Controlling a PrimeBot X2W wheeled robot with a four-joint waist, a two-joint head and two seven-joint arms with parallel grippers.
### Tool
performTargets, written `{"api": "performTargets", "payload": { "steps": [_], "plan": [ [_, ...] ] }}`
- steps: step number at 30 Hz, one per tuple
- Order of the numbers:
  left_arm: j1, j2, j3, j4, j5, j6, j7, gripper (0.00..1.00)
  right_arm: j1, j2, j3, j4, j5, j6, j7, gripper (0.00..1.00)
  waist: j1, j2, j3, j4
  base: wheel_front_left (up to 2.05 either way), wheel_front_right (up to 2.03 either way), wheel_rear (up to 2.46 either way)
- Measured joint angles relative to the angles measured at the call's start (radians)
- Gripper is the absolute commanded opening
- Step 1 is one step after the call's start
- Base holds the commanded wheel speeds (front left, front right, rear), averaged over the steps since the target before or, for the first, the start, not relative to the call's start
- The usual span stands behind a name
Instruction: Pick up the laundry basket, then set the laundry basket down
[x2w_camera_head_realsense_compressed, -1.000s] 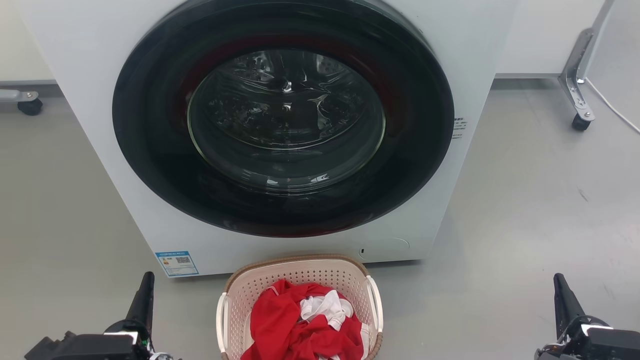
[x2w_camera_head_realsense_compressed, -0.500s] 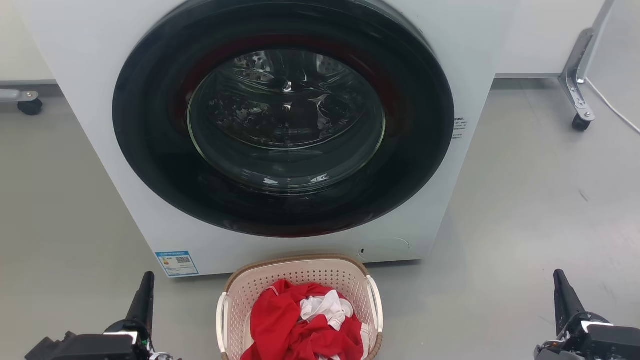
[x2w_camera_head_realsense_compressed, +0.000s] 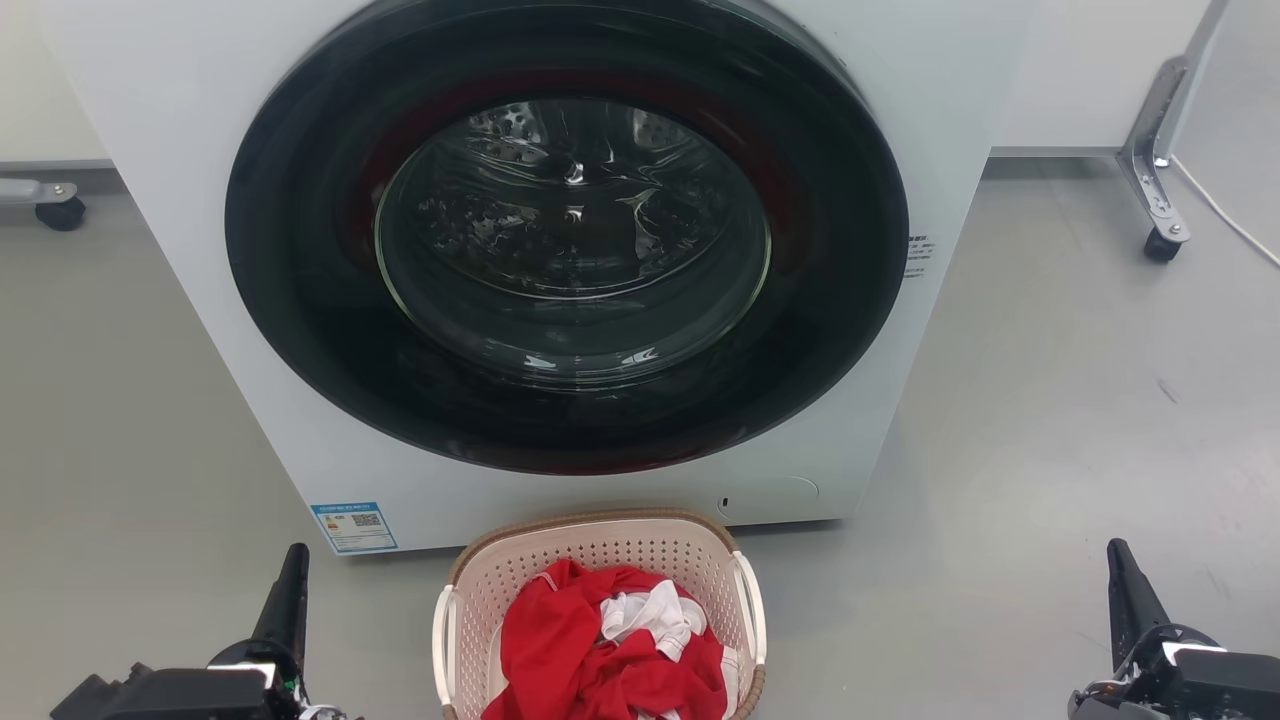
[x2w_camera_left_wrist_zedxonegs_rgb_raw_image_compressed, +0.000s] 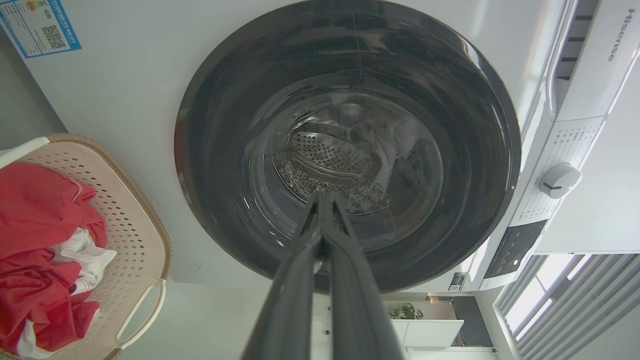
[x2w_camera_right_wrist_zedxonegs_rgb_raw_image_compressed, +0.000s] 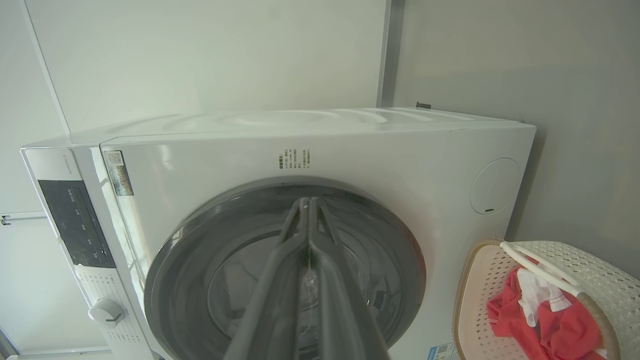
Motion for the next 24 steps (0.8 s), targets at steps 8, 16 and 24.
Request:
{"api": "performTargets", "payload": {
  "steps": [8, 16, 24],
  "plan": [
    [0.0, 0.0, 0.0, 0.0, 0.0, 0.0, 0.0, 0.0, 0.0, 0.0, 0.0, 0.0, 0.0, 0.0, 0.0, 0.0, 0.0001, 0.0, 0.0, 0.0, 0.0, 0.0, 0.0],
    [0.0, 0.0, 0.0, 0.0, 0.0, 0.0, 0.0, 0.0, 0.0, 0.0, 0.0, 0.0, 0.0, 0.0, 0.0, 0.0, 0.0, 0.0, 0.0, 0.0, 0.0, 0.0, 0.0],
    [0.0, 0.0, 0.0, 0.001, 0.0, 0.0, 0.0, 0.0, 0.0, 0.0, 0.0, 0.0, 0.0, 0.0, 0.0, 0.0, 0.0001, 0.0, 0.0, 0.0, 0.0, 0.0, 0.0]
  ]
}}
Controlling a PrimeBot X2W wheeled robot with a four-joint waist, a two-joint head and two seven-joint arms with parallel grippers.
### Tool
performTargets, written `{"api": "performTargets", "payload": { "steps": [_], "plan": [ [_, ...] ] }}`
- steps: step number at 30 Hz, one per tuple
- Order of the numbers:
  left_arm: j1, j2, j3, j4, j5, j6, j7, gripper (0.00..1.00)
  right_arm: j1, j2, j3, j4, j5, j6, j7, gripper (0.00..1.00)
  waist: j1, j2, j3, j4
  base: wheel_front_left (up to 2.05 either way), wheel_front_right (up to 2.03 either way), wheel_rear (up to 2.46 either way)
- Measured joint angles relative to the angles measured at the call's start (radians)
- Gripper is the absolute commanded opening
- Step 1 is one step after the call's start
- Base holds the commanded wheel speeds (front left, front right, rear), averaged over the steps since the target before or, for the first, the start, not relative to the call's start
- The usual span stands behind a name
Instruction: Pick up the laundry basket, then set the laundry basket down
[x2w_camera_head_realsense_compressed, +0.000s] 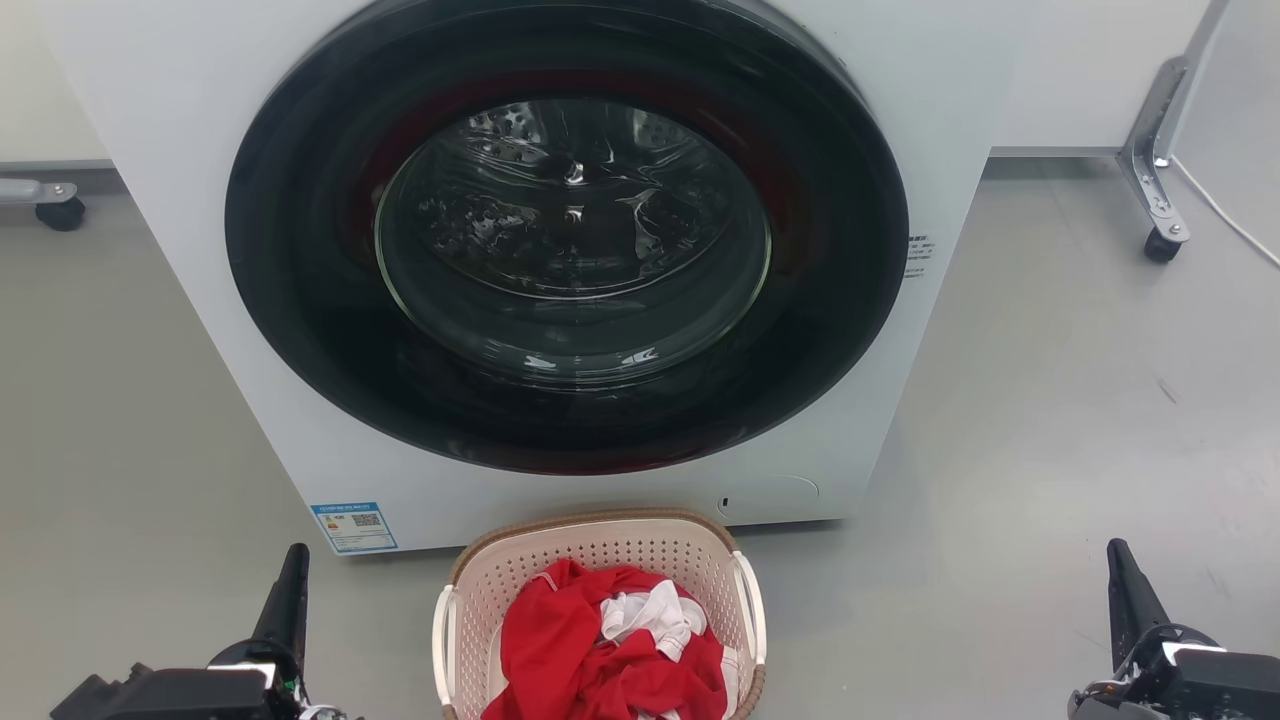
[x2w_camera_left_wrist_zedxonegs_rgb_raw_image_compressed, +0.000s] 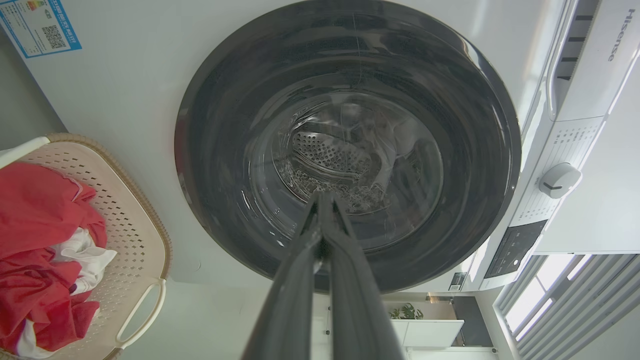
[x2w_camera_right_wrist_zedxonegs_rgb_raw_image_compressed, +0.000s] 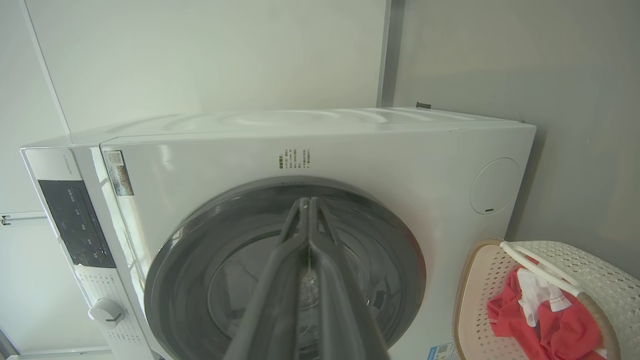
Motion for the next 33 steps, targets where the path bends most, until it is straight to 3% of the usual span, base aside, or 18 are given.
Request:
{"api": "performTargets", "payload": {
  "steps": [33],
  "plan": [
    [0.0, 0.0, 0.0, 0.0, 0.0, 0.0, 0.0, 0.0, 0.0, 0.0, 0.0, 0.0, 0.0, 0.0, 0.0, 0.0, 0.0, 0.0, 0.0, 0.0, 0.0, 0.0, 0.0]
  ]
}}
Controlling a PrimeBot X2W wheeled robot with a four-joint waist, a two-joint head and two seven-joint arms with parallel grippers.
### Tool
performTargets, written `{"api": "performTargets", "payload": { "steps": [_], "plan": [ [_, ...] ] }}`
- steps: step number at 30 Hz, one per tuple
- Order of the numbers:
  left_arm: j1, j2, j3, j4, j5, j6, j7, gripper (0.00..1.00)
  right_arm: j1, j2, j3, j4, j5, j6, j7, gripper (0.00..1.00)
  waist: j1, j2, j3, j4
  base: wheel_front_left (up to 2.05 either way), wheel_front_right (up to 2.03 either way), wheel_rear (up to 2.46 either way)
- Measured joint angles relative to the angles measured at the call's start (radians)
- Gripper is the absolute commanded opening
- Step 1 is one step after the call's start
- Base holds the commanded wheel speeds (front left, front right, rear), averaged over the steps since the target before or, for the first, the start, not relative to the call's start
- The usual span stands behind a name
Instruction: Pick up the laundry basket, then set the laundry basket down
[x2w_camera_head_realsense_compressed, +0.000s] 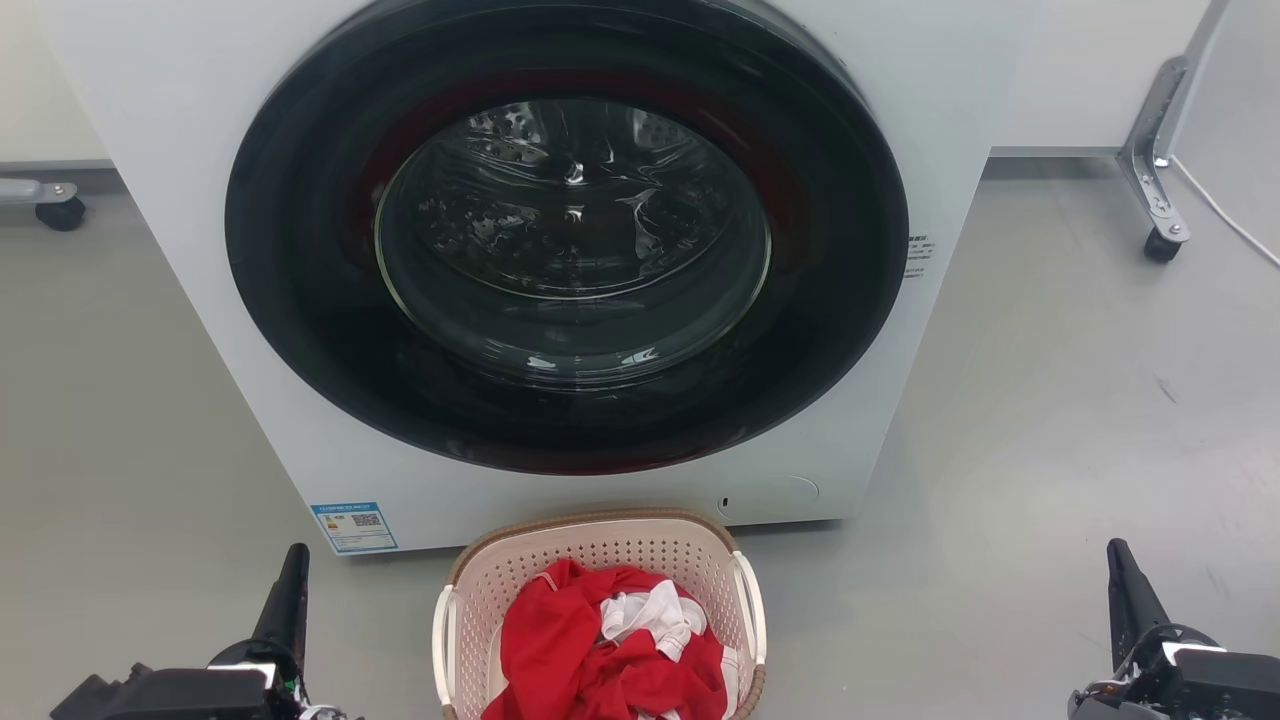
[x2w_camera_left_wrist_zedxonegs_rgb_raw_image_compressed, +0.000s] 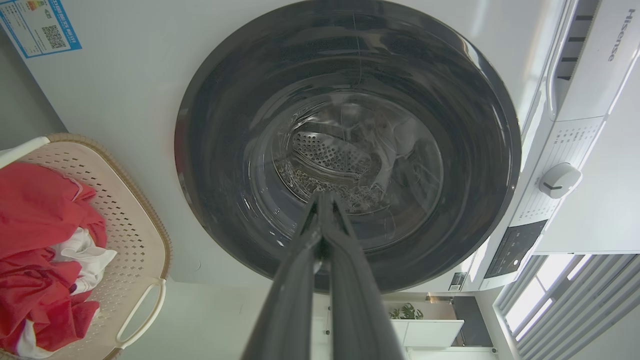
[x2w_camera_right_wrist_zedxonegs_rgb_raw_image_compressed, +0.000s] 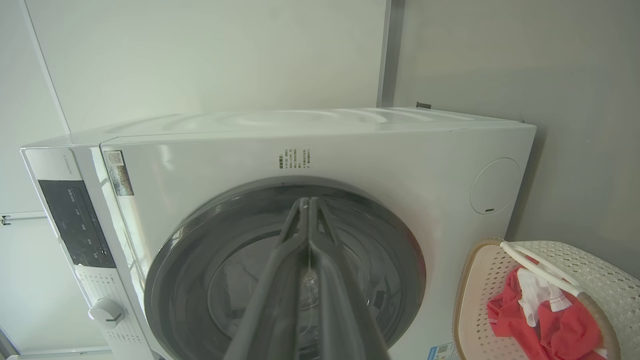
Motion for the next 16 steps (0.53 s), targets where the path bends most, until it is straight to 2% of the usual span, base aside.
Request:
{"api": "performTargets", "payload": {
  "steps": [16],
  "plan": [
    [0.0, 0.0, 0.0, 0.0, 0.0, 0.0, 0.0, 0.0, 0.0, 0.0, 0.0, 0.0, 0.0, 0.0, 0.0, 0.0, 0.0, 0.0, 0.0, 0.0, 0.0, 0.0, 0.0]
  ]
}}
